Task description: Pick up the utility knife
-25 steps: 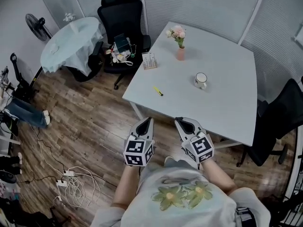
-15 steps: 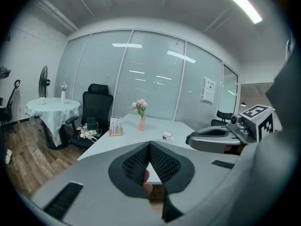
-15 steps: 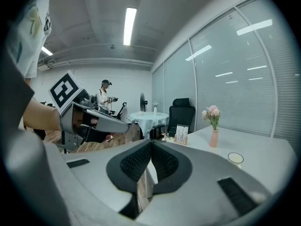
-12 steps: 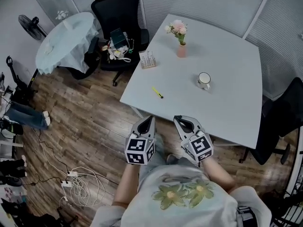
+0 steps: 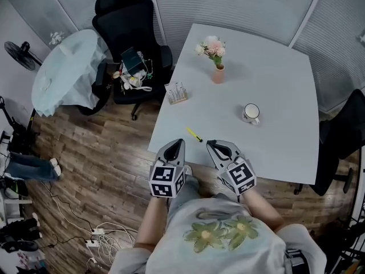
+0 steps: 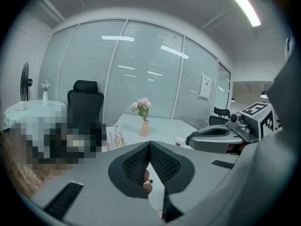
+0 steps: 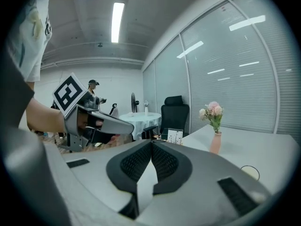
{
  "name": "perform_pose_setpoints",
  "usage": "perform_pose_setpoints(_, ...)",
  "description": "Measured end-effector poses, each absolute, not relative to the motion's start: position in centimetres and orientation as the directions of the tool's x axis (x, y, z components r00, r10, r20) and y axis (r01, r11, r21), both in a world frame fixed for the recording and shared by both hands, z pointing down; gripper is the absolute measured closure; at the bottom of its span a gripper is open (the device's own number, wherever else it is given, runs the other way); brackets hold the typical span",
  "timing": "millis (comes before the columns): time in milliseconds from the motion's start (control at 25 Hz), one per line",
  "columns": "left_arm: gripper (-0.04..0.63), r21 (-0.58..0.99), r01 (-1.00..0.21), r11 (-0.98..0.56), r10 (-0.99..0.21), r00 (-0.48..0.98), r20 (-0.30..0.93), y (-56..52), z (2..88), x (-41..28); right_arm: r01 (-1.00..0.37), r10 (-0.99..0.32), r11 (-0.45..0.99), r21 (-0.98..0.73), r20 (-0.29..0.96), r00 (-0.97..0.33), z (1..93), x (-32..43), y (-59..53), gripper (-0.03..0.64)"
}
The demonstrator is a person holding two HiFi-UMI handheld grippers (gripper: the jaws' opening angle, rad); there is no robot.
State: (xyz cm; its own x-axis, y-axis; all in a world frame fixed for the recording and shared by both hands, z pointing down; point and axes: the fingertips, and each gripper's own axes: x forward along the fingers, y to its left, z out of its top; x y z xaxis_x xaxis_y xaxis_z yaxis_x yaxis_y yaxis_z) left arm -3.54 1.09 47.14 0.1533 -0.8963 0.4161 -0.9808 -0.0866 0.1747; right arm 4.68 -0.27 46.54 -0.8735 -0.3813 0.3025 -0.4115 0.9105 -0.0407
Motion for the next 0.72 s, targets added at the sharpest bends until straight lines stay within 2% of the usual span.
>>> perform_pose_setpoints(440,0.591,0.218,-0.968,-0.123,-0.871,0.211,0.443,-3.7,49.1,-8.1,-0.448,-0.41,0.893,-0.039,0.339,-0.847,47.9,0.1,-5.3,0.609)
perform_pose_setpoints(520,0.591,0.222,-0.966,-0.13,-0.866,0.22,0.449,-4.3,49.5,-8.6,-0.451,-0.41,0.892,-0.04,0.349,-0.843,48.3,-0.3,-5.7,0.571)
perform_pose_setpoints(640,0.591,0.233,-0.961,-0.147,-0.86,0.24,0.45,-5.1,49.7,-9.0,-0.453,-0.41,0.891,-0.03,0.372,-0.833,49.0,-0.9,-6.0,0.561)
perform_pose_setpoints(720,0.591,0.245,-0.956,-0.161,-0.856,0.259,0.448,-5.6,49.8,-9.2,-0.451,-0.407,0.892,-0.027,0.386,-0.828,49.5,-1.3,-6.1,0.514)
